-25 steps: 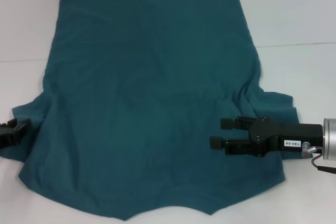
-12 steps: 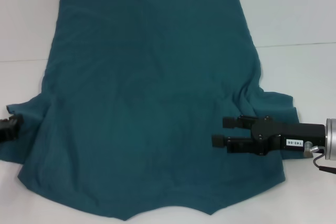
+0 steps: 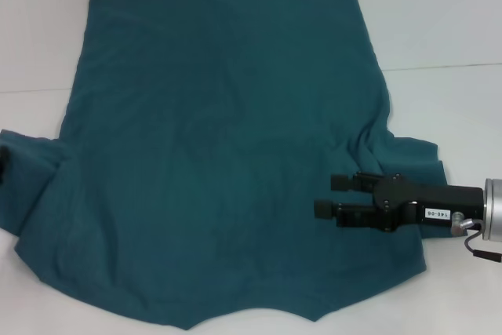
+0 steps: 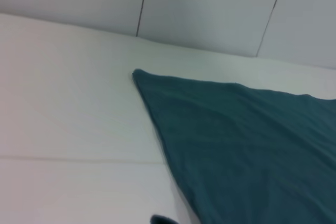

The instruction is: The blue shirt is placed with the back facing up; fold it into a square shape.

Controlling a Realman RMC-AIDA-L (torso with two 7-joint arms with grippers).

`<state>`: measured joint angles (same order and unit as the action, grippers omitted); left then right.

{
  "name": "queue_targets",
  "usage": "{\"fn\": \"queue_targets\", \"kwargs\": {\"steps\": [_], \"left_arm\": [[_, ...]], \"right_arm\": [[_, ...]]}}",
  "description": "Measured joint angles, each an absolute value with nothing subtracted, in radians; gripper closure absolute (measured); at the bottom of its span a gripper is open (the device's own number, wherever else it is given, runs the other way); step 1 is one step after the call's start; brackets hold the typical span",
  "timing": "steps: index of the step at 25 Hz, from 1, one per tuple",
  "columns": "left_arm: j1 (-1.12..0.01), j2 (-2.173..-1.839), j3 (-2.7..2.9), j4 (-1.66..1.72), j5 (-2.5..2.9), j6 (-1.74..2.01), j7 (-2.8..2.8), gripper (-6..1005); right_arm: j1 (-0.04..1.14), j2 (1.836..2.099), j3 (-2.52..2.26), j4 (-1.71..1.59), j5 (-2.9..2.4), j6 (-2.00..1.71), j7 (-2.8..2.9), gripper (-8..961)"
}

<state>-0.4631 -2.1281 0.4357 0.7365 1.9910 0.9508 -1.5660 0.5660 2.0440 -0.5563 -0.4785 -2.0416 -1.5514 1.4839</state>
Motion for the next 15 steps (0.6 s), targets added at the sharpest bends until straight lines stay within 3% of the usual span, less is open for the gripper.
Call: {"fn": "queue_targets", "kwargs": {"steps": [15], "left_arm": [[-0.462,-2.121,0.437,0.820,1.995,0.954,-1.593,980]], "right_arm": [[0.567,2.059,-0.544,-0.482,-2.040,-1.541,1.481,41]]}}
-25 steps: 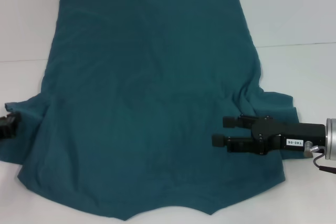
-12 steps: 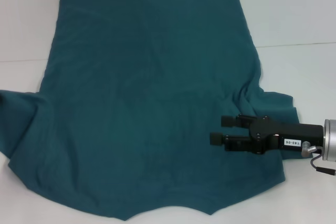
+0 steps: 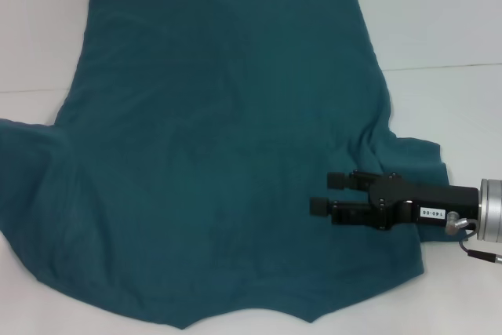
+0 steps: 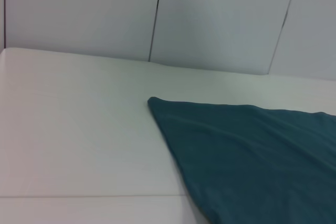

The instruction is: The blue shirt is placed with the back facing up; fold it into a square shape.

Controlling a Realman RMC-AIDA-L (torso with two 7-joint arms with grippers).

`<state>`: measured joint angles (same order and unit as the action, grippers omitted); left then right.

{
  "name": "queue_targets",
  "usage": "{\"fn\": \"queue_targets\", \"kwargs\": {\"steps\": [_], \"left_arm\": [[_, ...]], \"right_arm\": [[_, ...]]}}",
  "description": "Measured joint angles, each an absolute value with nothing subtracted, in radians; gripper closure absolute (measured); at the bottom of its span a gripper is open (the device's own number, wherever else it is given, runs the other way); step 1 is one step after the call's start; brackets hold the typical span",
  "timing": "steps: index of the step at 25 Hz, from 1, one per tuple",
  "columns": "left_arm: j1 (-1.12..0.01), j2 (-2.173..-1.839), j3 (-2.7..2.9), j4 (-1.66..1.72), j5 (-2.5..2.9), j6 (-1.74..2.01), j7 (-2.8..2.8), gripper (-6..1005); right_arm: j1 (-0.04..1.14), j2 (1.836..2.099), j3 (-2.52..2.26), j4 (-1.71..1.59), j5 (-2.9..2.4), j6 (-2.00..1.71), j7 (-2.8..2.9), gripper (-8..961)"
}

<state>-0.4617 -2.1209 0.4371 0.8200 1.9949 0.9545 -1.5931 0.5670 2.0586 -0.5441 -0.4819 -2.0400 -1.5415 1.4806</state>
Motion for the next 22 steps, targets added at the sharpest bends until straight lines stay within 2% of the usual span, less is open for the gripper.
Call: {"fn": "queue_targets", "kwargs": {"steps": [22], "left_arm": [[-0.473,-2.138,0.498,0.825,2.013,1.212,-1.855,972]], "right_arm": [[0.566,2.060,-0.551,-0.480,-2.031,-1.518,1.479,42]]}}
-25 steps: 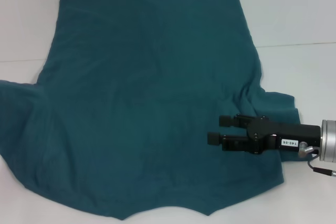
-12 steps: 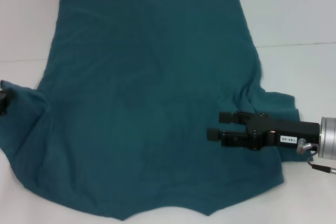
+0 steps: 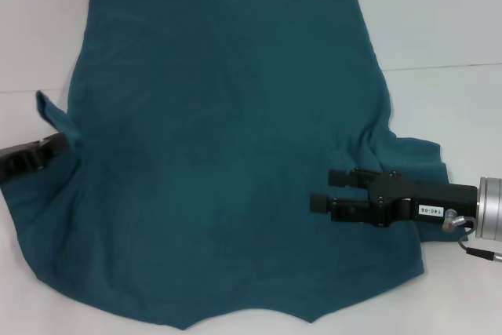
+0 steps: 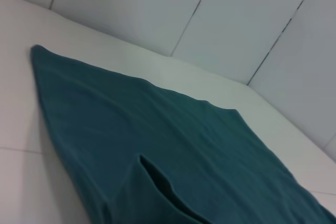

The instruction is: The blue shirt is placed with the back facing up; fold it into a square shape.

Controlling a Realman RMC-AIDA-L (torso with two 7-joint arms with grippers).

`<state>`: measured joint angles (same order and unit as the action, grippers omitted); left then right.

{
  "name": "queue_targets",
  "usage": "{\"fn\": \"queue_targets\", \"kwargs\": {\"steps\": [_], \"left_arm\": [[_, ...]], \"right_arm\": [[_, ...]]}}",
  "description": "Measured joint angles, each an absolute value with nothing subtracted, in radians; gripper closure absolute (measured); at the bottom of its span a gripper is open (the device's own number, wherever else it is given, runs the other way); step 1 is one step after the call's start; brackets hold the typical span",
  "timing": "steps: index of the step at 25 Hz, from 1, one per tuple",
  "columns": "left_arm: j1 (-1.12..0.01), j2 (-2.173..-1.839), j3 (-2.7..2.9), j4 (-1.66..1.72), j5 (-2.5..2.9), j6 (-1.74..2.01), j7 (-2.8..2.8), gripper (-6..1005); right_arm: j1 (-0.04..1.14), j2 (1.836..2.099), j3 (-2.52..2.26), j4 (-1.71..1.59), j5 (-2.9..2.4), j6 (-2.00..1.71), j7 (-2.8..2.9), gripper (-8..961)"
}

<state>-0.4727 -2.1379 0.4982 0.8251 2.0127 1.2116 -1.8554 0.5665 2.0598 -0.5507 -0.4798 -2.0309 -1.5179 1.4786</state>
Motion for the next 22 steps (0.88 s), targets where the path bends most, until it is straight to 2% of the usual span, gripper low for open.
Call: {"fn": "queue_targets", "kwargs": {"steps": [13,19,22], "left_arm": [[-0.511,-2.161,0.496,0.739,1.974,1.204,-1.857,967],[-0.506,-2.161,0.497,0.685,1.909,1.207,-1.834,861],[-0.504,-2.161,0.498,0.674,1.906,1.212,-1.816,752]], "right_arm": [[0.565,2.060,-0.554,-0.479,-2.035,-1.515,1.479,42],[0.559,2.060,-0.554,-0.479,-2.035,-1.520,1.479,42],[0.557,2.060,-0.554,-0.479,-2.034,-1.522,1.479,42]]}}
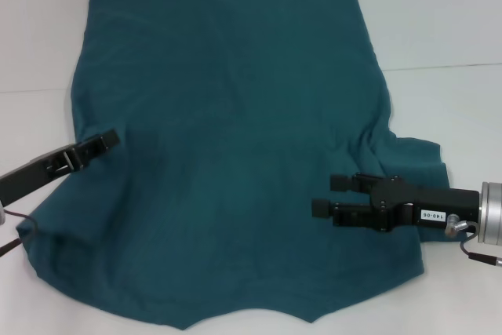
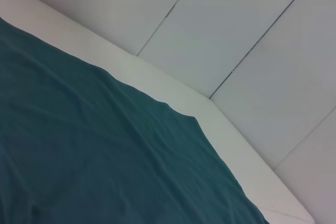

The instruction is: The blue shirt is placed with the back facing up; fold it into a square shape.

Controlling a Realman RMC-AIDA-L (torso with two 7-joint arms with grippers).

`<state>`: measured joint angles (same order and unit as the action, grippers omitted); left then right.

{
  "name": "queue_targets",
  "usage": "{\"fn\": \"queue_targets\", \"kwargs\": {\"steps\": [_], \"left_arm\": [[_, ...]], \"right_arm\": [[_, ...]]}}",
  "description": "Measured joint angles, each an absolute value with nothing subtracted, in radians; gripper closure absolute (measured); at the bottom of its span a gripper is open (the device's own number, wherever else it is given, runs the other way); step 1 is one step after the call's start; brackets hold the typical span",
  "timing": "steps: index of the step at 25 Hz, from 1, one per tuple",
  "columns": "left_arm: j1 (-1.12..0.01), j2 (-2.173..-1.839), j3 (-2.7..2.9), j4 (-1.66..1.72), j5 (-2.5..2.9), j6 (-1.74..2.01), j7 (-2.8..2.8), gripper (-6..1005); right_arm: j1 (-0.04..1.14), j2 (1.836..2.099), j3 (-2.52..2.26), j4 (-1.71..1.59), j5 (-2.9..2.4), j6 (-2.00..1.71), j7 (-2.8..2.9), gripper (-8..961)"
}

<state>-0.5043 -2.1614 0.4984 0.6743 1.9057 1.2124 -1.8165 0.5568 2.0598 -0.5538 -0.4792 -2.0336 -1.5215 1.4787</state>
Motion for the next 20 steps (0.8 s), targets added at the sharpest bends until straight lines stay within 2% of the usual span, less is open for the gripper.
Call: {"fn": "queue_targets", "kwargs": {"steps": [8,20], "left_arm": [[-0.491,-2.161,0.494,0.676,1.906,1.214,-1.794,442],[-0.432,-2.152,0.496,0.733,1.931,1.275,-1.783,172]], "right_arm": [[0.557,2.059,-0.551,-0.481,-2.031,-1.519,1.481,42],[0.566,2.045,-0.545,-0.488,-2.031,-1.517,1.513,42]]}}
